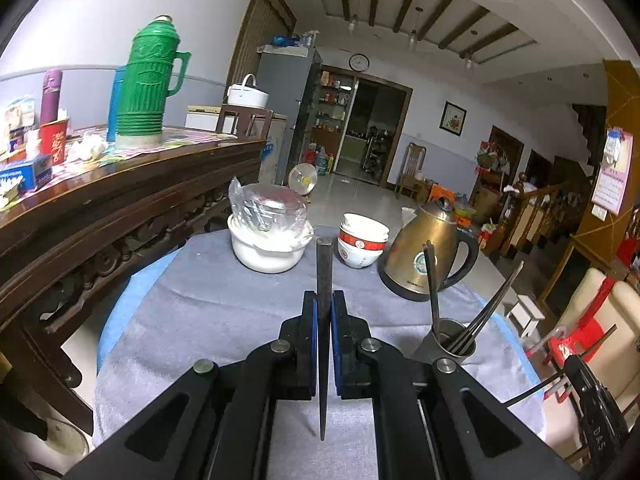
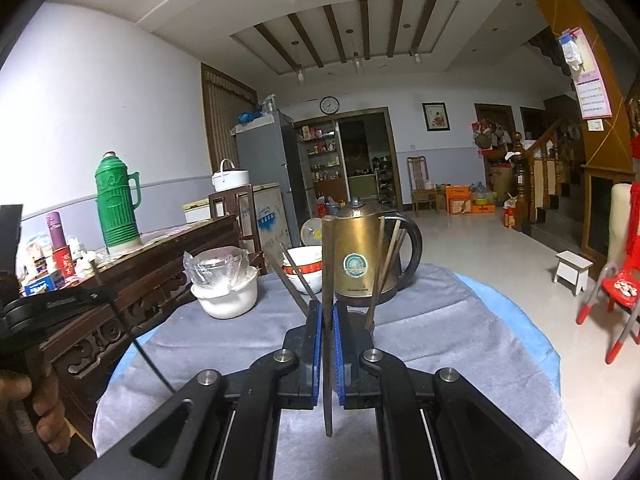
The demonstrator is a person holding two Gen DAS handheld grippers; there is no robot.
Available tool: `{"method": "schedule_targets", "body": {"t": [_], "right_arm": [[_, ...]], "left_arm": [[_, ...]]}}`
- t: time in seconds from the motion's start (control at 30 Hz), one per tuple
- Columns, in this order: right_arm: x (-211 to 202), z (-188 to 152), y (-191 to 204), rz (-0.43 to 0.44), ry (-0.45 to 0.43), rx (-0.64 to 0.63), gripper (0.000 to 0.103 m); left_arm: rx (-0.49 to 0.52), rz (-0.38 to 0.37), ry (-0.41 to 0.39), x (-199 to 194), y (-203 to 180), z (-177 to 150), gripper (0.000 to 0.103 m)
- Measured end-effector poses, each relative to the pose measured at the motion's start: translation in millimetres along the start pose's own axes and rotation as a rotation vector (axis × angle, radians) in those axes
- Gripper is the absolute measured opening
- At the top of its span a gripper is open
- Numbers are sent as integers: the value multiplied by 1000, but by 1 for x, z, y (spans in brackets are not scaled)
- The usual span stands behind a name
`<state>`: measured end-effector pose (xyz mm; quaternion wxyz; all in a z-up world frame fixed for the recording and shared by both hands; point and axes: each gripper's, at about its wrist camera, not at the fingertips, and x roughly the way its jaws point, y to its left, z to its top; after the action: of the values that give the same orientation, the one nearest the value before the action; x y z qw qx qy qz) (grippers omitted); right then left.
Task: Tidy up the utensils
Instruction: 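Hold both chopsticks above the holder cup and lower them into it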
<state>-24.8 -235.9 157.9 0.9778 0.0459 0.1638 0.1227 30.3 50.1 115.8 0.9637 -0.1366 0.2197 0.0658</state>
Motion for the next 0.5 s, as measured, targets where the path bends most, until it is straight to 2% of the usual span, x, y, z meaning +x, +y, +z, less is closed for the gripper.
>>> {"method": "schedule_targets", "body": {"t": [0.23, 0.5], "right_arm": [[-1, -2, 6, 3, 30, -9, 6], [-2, 0, 8, 6, 39, -20, 6]], "left_arm": [[48, 6, 43, 12, -23, 3, 6], [76, 4, 68, 15, -29, 2, 6]]}}
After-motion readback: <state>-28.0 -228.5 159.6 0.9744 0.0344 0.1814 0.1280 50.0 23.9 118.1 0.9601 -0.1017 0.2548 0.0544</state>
